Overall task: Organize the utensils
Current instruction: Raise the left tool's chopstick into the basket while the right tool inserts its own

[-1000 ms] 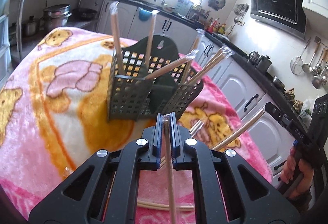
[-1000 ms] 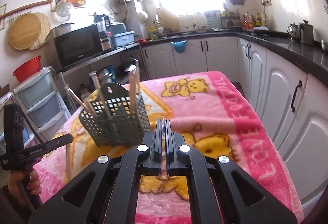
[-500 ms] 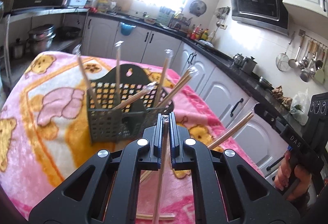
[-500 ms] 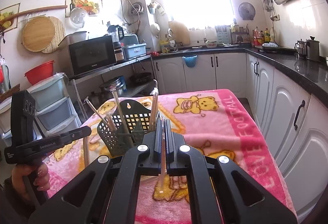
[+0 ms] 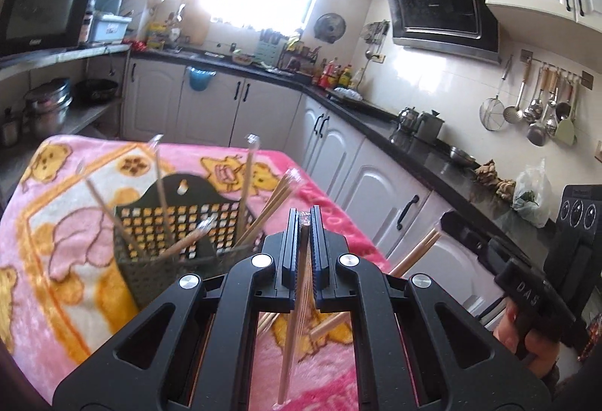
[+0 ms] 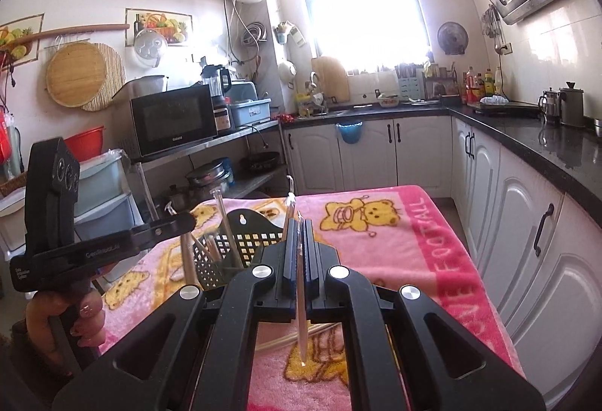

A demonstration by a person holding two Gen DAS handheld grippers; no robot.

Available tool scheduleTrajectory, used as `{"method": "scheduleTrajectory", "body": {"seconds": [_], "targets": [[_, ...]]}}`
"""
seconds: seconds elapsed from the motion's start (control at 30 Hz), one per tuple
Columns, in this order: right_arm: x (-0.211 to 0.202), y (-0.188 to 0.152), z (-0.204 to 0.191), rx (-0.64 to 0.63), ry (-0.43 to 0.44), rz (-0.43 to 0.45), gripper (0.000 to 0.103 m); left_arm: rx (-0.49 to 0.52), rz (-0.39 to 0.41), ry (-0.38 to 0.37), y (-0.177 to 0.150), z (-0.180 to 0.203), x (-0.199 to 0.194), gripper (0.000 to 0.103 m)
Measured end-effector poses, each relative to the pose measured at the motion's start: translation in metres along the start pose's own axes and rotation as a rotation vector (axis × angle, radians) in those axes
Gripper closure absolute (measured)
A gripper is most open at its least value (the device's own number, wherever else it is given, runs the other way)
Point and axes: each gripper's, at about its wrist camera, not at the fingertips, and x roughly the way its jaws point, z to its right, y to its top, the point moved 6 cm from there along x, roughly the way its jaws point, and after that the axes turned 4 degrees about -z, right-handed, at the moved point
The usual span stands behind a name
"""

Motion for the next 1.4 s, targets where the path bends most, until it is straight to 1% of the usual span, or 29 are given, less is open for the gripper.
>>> {"method": "scheduleTrajectory", "body": {"seconds": [0.17,0.37,0.63,1.0,1.2,1.4], "targets": [[-0.003,0.009,-0.003,-0.004,-0.005,0.022,0.100,0.033,0.026,-0.015,0.017,0.015,0.003,0.100],[-0.007,0.025,-0.006,-0.009,-0.003,0.054,0.100,0.059,0.076,0.001,0.047,0.017,0.002,0.100],[0.000,0.047,-0.011,0.005,0.038,0.087,0.100,0.054,0.154,0.026,0.086,0.006,-0.001,0.100],[0.023,0.086,-0.037,-0.044,0.094,0.111,0.100,0.029,0.267,0.083,0.137,-0.013,-0.017,0.100],[0.033,0.113,-0.053,-0.081,0.111,0.151,0.100,0.013,0.315,0.120,0.156,-0.027,-0.022,0.100],[0.048,0.137,-0.057,-0.092,0.106,0.173,0.100,-0.004,0.325,0.167,0.162,-0.045,-0.014,0.100]]}}
